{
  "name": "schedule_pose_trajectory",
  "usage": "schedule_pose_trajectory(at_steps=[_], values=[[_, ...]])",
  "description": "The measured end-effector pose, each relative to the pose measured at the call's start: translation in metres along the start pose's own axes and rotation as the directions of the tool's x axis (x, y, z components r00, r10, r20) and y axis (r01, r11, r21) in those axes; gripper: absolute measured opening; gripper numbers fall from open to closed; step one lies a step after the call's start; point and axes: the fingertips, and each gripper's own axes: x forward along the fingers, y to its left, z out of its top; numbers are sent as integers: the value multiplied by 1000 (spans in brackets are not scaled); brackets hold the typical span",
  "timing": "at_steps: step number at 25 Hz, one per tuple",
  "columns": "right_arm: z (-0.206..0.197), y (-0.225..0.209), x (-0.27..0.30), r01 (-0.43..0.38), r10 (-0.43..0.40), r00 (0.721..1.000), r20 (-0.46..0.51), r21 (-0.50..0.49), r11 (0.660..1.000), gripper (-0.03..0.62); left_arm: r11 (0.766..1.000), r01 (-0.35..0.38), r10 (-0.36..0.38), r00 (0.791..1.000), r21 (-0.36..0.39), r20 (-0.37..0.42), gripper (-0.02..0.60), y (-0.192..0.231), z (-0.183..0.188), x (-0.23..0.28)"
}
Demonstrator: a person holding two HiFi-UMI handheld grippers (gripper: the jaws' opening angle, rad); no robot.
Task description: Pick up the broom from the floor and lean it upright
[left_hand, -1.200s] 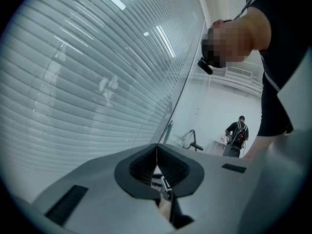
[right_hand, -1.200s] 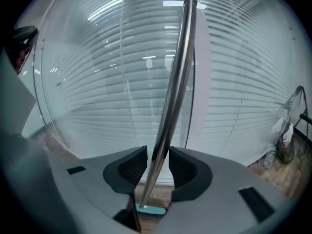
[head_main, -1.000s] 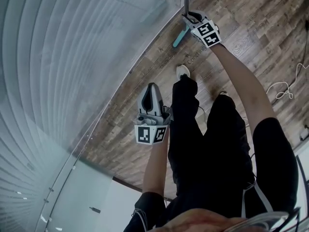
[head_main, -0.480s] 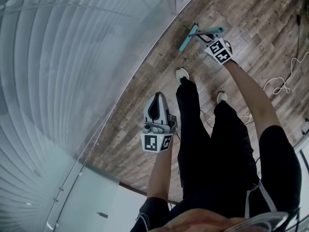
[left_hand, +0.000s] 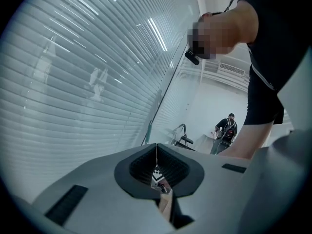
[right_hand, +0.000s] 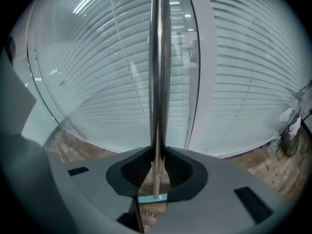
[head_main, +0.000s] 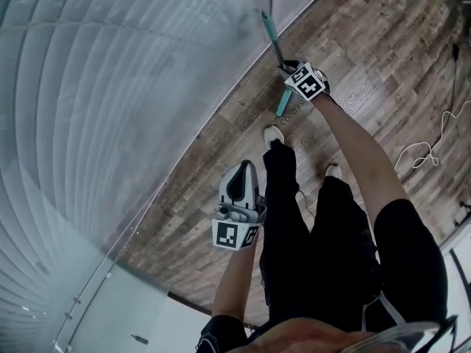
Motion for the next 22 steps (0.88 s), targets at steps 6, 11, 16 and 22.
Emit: schedule_pose_trajectory(at_steps=[6, 11, 16, 22], values=[[12, -6, 8, 19, -19, 999, 34, -7, 1000, 97, 1000, -9, 9, 1000, -12, 6, 20, 5, -2, -6], [11, -9, 5, 26, -28, 996, 82, 24, 999, 97, 999, -31, 31, 1000, 19, -5, 20, 4, -5, -8], [20, -9, -9, 8, -12, 987, 162, 22, 1000, 117, 1000, 1, -1, 1000, 20, -4, 20, -10, -3, -10], [30, -2, -53, 46, -60, 971, 233, 67, 997, 143, 998, -24, 27, 998, -52, 58, 20, -14, 24, 1]])
